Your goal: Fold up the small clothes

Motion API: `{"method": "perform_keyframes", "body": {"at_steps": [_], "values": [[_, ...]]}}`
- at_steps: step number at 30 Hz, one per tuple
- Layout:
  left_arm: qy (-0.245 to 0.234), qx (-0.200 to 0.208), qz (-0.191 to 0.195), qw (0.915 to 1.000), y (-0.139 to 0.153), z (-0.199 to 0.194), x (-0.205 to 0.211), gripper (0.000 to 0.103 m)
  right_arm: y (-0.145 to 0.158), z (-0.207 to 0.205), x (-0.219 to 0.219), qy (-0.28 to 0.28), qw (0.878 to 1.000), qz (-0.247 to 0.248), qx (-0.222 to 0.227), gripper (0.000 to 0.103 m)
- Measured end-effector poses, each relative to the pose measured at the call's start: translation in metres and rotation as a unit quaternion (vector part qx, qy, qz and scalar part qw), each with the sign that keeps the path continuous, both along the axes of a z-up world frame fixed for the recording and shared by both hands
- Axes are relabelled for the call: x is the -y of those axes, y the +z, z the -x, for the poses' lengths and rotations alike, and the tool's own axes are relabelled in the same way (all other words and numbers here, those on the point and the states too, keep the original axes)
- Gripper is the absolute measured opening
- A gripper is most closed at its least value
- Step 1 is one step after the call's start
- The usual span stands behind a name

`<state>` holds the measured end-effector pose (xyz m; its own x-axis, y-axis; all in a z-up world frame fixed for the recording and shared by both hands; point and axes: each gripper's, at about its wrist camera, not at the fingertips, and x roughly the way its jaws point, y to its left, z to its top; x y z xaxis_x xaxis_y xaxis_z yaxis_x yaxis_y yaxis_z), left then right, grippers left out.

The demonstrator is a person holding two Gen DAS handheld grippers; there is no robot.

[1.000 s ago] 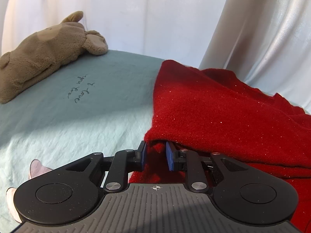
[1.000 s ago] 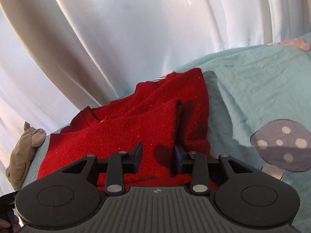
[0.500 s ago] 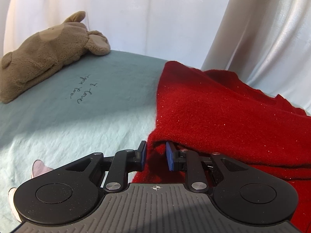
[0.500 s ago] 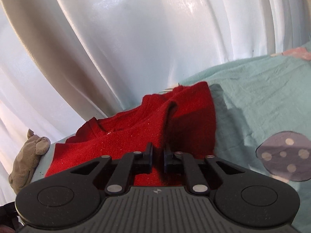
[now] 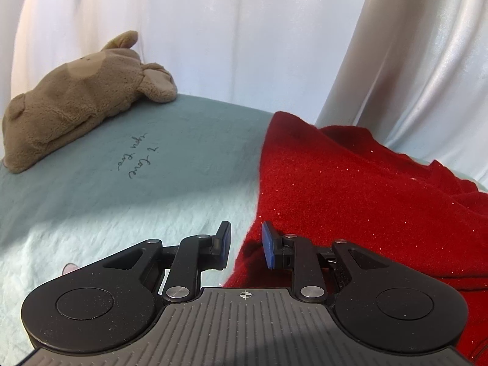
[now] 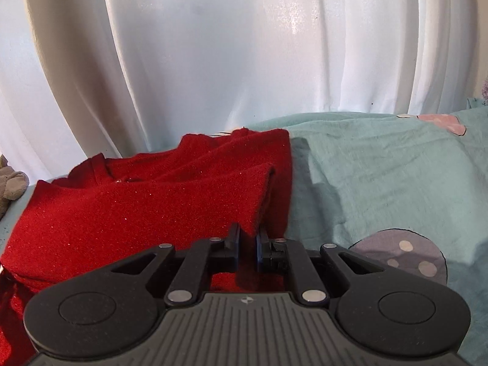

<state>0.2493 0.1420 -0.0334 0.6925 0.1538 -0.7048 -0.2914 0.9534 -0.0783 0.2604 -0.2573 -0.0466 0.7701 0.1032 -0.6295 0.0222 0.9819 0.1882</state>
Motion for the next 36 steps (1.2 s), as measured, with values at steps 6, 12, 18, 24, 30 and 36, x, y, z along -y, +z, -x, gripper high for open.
{"method": "perform_keyframes", "body": {"at_steps": [6,12,18,24,30,36], "values": [[-0.017,0.015,0.008,0.9997,0.004,-0.012,0.007,0.033,0.010,0.005,-0.005,0.006,1.000,0.021,0.009,0.009],[-0.025,-0.006,-0.002,0.9997,-0.012,-0.024,0.016,0.031,0.012,0.003,-0.006,0.009,0.999,0.034,0.012,0.009],[-0.021,-0.020,-0.018,0.9994,-0.024,-0.030,0.015,0.041,0.008,-0.003,-0.010,0.016,0.998,0.054,0.001,0.009],[-0.027,-0.008,-0.033,0.9990,-0.030,-0.028,0.013,0.052,0.000,-0.008,-0.022,0.035,0.993,0.115,0.003,0.010],[-0.016,-0.012,-0.040,0.9990,-0.026,-0.019,0.004,0.078,-0.001,-0.007,-0.006,0.002,0.994,0.114,0.001,0.064],[-0.025,-0.060,-0.059,0.9961,-0.025,0.007,0.005,0.078,0.030,0.036,0.007,-0.011,0.994,0.111,-0.005,0.080]]}}
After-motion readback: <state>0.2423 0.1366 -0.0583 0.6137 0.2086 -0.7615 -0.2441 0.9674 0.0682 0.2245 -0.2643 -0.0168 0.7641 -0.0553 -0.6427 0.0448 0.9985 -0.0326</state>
